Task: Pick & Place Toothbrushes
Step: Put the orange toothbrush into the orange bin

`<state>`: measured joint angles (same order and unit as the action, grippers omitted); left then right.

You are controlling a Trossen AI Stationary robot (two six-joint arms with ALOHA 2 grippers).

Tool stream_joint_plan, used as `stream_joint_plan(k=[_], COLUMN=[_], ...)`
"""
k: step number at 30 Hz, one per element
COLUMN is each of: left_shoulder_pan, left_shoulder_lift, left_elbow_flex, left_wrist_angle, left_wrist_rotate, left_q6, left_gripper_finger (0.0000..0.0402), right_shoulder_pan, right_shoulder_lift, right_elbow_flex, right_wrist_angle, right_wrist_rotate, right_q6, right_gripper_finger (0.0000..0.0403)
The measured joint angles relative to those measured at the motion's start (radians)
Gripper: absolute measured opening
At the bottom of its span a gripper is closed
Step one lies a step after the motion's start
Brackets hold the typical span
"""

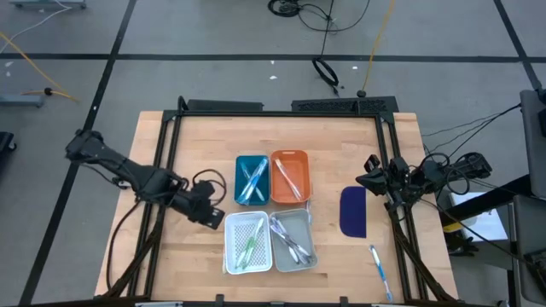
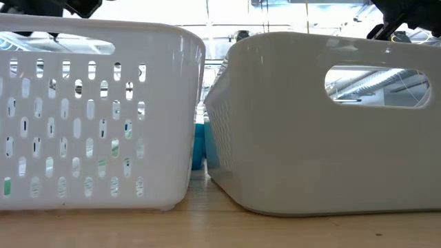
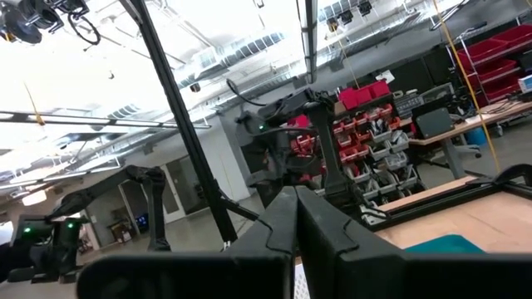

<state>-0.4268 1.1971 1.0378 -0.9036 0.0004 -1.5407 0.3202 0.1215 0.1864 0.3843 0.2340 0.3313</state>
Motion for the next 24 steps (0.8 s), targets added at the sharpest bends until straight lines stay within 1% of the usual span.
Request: stream_joint_plan(k=[2, 6, 9, 11, 14, 19, 24], left_shoulder_pan=[-0.032, -0.106, -0.157, -0.191, -0.231, -0.285, -0.334], left_shoulder_lift=[0.005, 0.007, 0.025, 0.038, 0.067, 0.132, 0.198], left_elbow_flex=[0.000, 0.000, -0.004, -0.005, -0.005, -0.005, -0.005], left_wrist_angle=[-0.003, -0.044, -0.086, -0.110, -0.112, -0.105, -0.012], left_wrist_rotate=[-0.035, -0.077, -0.089, -0.109, -0.132, -0.172, -0.203], left_q6=[-0.038, -0.103, -0.118, -0.117, -0.088, -0.007, 0.106], left_gripper_finger=[0.0005, 0.0008, 0.0002, 0.0005, 0.0008, 0.0003, 0.0002], right_shoulder_pan=[0.000, 0.000, 0.000, 0.000, 0.000, 0.000, 0.000], right_shoulder_lift=[0.000, 0.000, 0.000, 0.000, 0.000, 0.000, 0.000], right_elbow_flex=[0.000, 0.000, 0.000, 0.000, 0.000, 0.000, 0.000], right_wrist_angle=[0.000, 0.000, 0.000, 0.000, 0.000, 0.000, 0.000], right_wrist_rotate=[0.000, 0.000, 0.000, 0.000, 0.000, 0.001, 0.005], right_q6=[-0.001, -0.002, -0.002, -0.002, -0.002, 0.005, 0.000], right_gripper_finger=[0.0000, 0.0000, 0.0000, 0.0000, 0.0000, 0.0000, 0.0000])
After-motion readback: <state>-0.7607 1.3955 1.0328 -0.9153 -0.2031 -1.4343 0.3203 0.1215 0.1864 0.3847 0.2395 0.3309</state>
